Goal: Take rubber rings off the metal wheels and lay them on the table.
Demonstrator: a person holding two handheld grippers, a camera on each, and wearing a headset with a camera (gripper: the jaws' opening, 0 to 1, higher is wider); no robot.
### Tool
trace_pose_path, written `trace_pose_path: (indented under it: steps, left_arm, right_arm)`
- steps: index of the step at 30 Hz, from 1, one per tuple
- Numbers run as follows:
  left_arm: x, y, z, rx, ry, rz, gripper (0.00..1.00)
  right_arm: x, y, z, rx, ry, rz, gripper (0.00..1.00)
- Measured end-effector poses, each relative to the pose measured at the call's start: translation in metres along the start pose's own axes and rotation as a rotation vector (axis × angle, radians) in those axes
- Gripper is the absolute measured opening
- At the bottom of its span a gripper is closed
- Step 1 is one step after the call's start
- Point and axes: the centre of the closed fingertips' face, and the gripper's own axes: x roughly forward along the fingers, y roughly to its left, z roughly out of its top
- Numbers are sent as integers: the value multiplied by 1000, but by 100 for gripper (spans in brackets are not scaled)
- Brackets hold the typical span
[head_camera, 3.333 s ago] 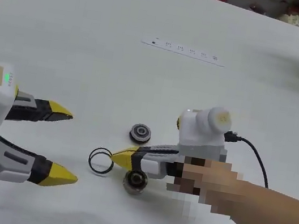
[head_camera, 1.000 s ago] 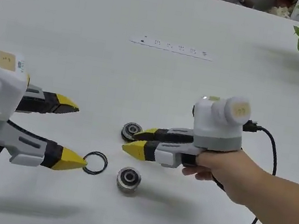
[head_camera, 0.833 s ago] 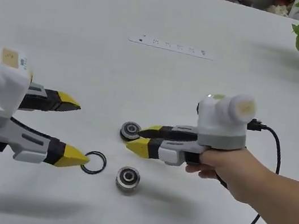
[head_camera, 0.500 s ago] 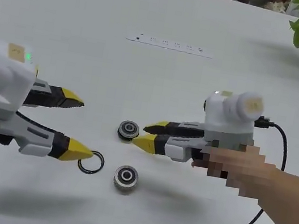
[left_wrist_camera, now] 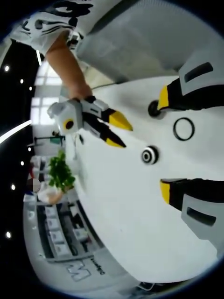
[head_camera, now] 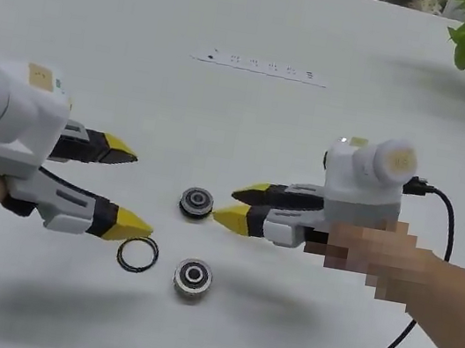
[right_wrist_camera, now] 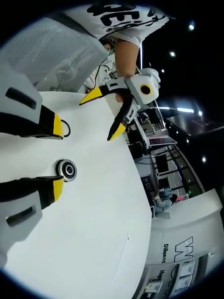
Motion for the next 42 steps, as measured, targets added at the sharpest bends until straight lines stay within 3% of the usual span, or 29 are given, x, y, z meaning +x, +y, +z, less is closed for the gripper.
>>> trace_pose_path:
  steps: [22, 42]
  left_arm:
    - [21, 11, -5, -19, 18, -14, 56]
    - [39, 19, -4, -26, 19, -18, 50]
  right_arm:
    - [5, -18, -18, -20, 48, -36, 28]
    - [11, -21, -21, -30, 56, -32, 28]
